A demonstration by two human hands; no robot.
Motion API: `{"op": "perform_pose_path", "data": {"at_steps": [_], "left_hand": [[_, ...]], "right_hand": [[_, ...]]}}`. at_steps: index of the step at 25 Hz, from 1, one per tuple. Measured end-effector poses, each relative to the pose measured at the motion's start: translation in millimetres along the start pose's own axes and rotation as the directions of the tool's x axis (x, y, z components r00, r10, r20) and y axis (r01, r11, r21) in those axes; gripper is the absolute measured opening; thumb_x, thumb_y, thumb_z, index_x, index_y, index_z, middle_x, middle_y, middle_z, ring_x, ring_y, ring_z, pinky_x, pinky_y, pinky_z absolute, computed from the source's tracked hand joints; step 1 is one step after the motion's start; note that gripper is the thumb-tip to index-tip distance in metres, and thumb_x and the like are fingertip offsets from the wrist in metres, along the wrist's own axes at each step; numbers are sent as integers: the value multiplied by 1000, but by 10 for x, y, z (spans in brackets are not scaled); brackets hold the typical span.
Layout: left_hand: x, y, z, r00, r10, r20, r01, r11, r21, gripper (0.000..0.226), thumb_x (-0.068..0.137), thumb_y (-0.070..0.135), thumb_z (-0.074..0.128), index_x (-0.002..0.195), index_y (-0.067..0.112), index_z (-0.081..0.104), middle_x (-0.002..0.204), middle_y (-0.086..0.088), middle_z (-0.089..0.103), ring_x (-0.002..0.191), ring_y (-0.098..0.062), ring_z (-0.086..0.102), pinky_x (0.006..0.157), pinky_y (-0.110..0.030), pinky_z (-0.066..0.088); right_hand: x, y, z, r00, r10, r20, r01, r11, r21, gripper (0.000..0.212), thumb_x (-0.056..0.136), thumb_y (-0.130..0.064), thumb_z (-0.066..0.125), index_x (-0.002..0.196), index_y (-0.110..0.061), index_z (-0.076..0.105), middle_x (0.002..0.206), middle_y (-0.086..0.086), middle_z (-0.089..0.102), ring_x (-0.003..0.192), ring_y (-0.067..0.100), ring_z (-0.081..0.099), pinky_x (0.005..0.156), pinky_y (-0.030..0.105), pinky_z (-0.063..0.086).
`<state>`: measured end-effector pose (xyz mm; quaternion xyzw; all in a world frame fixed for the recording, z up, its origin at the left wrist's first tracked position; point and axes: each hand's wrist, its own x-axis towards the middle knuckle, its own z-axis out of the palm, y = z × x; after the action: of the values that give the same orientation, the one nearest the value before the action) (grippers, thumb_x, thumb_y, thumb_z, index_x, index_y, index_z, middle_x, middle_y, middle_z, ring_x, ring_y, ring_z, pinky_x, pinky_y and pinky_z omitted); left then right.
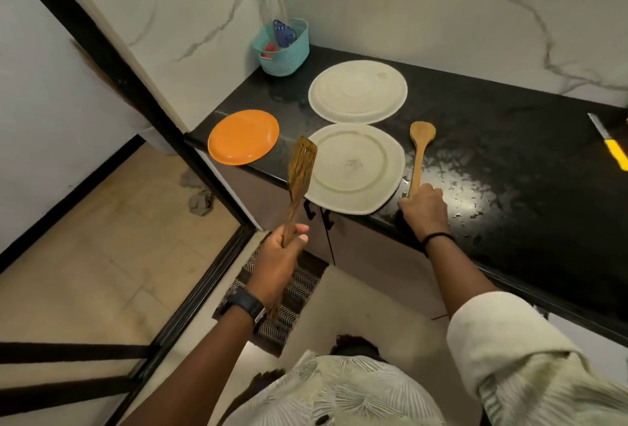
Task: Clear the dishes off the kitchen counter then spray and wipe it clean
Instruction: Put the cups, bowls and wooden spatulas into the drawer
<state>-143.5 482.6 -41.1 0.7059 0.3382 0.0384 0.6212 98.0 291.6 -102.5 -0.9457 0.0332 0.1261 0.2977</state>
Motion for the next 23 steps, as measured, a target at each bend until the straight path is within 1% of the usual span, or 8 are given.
{"op": "perform_pose_path", "data": {"at_steps": [2,4,8,10,12,17,20,23], "left_hand": [[-34,13,-27,999,-16,40,16,1000,-15,16,102,28,56,113,30,67,64,5,42,52,-12,37,47,-27,30],[-85,43,-87,998,-21,67,21,1000,0,18,103,28,54,116,30,66,70,4,47,56,-9,41,46,-25,33],[-275,-43,-159,986,6,166,-8,1000,14,21,105,28,51,118,29,67,77,-1,51,56,-6,44,46,-21,36],[-406,-85,-48,969,30,245,-24,999,-25,22,105,26,50,120,25,66,76,0,52,55,-7,43,47,-20,36],[-539,-139,147,949,44,311,-35,999,-36,22,105,26,51,118,23,68,74,1,51,55,-8,41,48,-22,34],[-1121,-543,807,826,-3,564,4,1000,-2,24,106,28,48,123,21,63,75,-1,53,54,-10,40,49,-26,32],[-1520,-740,1251,733,-90,674,30,995,100,22,106,32,47,119,17,54,79,-2,56,51,-9,39,46,-25,30],[-1897,-854,1716,642,-152,751,6,981,194,23,106,34,48,114,12,52,80,-2,62,51,-11,42,45,-25,30]], "right_hand": [[-57,-56,-56,997,40,62,-48,990,131,24,88,-31,60,91,-8,59,86,9,60,66,25,55,59,33,42],[-350,-72,-132,995,-24,92,-7,945,326,21,92,-32,55,84,-12,58,74,4,59,63,22,53,56,33,41],[-1468,209,-230,982,-189,3,151,794,589,27,100,-42,62,110,-19,50,86,1,55,70,14,52,59,32,48],[-1985,351,-334,981,-193,-15,141,665,733,24,101,-42,58,108,-21,50,81,4,59,67,19,58,62,34,54],[-2372,468,-418,982,-182,-49,151,602,784,16,107,-33,49,101,-20,54,75,2,61,67,23,61,67,37,57],[-3226,1246,-527,971,211,-110,-30,565,825,21,110,-32,44,98,-16,52,67,-2,53,62,17,54,60,28,52],[-3723,1884,-630,867,486,-113,-165,494,854,22,109,-33,45,100,-14,50,64,-4,51,60,16,52,59,31,50],[-4114,2436,-754,739,669,-81,-229,362,903,20,109,-31,45,99,-14,50,66,0,50,58,18,53,59,33,49]]}}
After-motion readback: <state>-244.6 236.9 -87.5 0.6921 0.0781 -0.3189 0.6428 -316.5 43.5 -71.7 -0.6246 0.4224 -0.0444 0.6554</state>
